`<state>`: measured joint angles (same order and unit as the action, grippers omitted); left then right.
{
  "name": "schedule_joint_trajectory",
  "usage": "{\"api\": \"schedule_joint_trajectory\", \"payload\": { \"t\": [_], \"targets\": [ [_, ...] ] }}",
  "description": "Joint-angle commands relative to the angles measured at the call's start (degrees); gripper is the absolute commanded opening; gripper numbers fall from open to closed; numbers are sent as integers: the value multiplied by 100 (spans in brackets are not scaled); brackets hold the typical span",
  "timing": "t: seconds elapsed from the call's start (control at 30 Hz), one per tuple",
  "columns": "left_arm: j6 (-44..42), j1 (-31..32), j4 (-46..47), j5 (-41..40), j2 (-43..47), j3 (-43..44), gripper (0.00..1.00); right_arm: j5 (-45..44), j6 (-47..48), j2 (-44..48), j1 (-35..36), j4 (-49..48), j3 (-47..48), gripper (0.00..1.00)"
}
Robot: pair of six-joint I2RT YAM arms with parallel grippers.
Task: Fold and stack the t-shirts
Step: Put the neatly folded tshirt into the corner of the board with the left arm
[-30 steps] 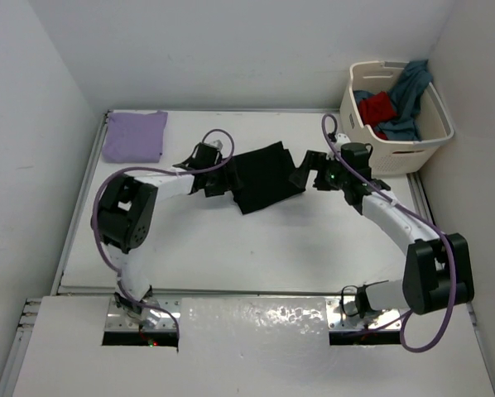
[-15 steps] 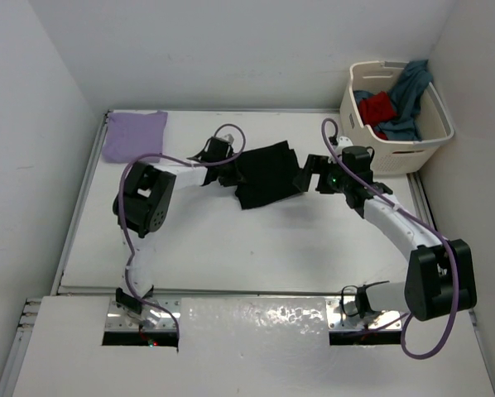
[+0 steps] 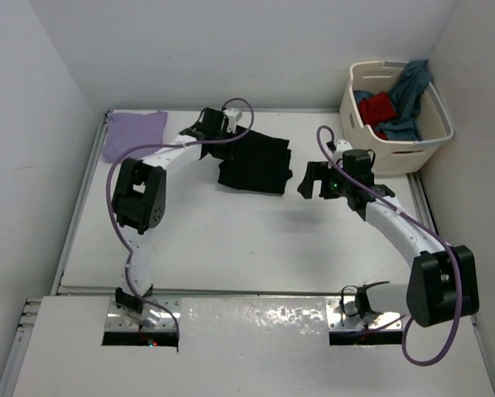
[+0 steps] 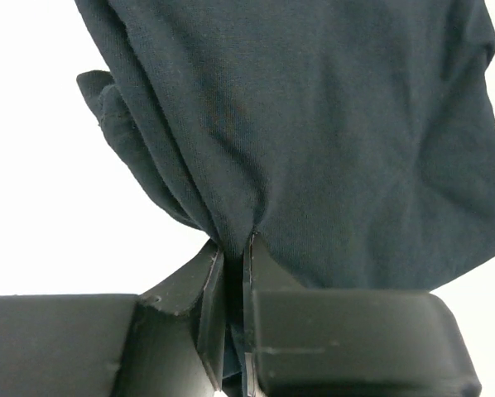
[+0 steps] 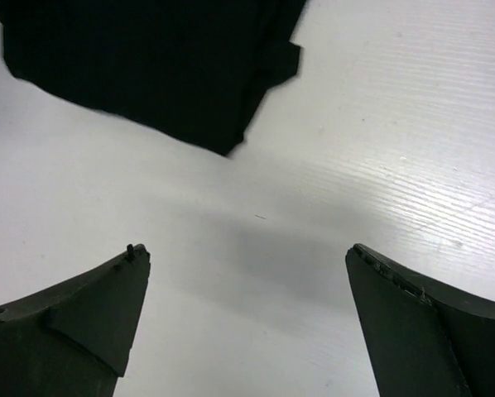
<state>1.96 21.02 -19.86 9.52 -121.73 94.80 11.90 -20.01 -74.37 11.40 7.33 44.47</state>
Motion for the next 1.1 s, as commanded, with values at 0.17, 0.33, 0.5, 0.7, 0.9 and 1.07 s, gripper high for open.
{"api": "schedule_joint_trajectory", "payload": {
  "t": [0.17, 0.33, 0.5, 0.7, 0.9, 1.07],
  "targets": [
    [-2014, -484, -765, -467, 396, 547, 0, -443, 454, 203, -6, 128, -8, 99],
    [-2603, -721, -853, -925, 501, 793, 0, -539, 507, 195, -6, 137, -8, 99],
    [-2841, -1108, -984, -1031, 484, 1092, 0, -601, 507, 116, -6, 137, -8, 99],
    [-3166, -1310, -1143, -1215, 334, 1541, 0, -601, 507, -51, -6, 172, 79, 99],
    [-3491, -1425, -1029, -1462, 387, 1655, 0, -592, 498, -113, -6, 198, 80, 99],
    [-3571, -1609, -1029, -1550, 370, 1980, 0, -619, 498, -157, -6, 181, 88, 99]
  ]
}}
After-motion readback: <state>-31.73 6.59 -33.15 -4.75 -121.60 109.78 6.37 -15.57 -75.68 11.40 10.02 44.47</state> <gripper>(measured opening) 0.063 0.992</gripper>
